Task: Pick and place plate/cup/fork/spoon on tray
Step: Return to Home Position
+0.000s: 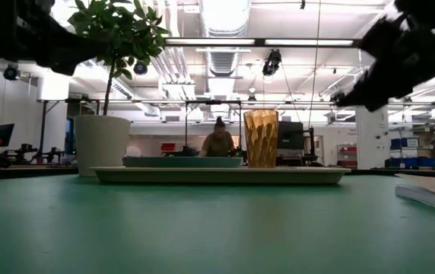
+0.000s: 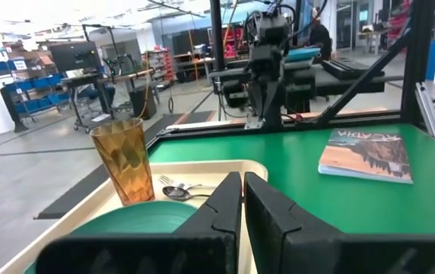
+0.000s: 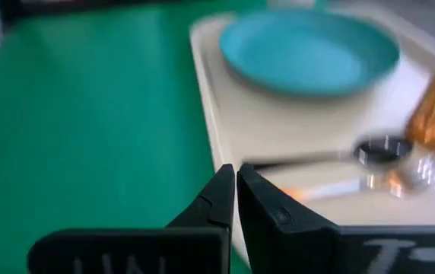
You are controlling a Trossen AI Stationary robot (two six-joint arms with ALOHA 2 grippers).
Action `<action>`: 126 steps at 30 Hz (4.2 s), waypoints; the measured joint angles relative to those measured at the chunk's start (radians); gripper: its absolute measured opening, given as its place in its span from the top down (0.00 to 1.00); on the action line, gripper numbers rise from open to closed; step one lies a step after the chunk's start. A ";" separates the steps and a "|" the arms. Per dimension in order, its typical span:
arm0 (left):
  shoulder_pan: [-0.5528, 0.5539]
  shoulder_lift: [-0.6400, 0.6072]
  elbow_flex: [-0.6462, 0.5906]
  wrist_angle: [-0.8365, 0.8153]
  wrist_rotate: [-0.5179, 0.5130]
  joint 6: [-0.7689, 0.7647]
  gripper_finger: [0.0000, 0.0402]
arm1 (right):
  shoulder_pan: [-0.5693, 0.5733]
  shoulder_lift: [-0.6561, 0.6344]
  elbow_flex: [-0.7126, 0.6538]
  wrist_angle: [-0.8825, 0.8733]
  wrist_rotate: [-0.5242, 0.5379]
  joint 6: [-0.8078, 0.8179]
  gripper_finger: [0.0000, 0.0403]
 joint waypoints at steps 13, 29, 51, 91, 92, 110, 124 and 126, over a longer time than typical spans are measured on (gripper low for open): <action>0.000 -0.169 -0.108 0.001 0.000 -0.067 1.00 | -0.002 -0.298 -0.096 0.091 -0.023 -0.185 0.98; 0.000 -0.164 -0.110 0.009 -0.005 -0.073 1.00 | -0.001 -0.628 -0.241 0.087 -0.046 -0.390 0.98; 0.000 -0.042 -0.110 0.009 -0.026 -0.077 1.00 | -0.001 -0.614 -0.247 0.059 -0.037 -0.374 0.98; 0.000 0.236 -0.111 0.009 -0.024 -0.076 1.00 | -0.001 -0.613 -0.248 0.059 -0.037 -0.374 0.98; 0.000 0.242 -0.111 0.009 -0.024 -0.076 1.00 | -0.001 -0.613 -0.248 0.059 -0.037 -0.374 0.98; 0.000 0.370 -0.111 0.009 -0.024 -0.076 1.00 | -0.001 -0.613 -0.248 0.059 -0.037 -0.374 0.98; 0.000 0.447 -0.111 0.009 -0.024 -0.076 1.00 | -0.001 -0.613 -0.248 0.059 -0.037 -0.374 0.98; 0.000 0.457 -0.111 0.009 -0.024 -0.076 1.00 | -0.001 -0.613 -0.248 0.059 -0.037 -0.374 0.98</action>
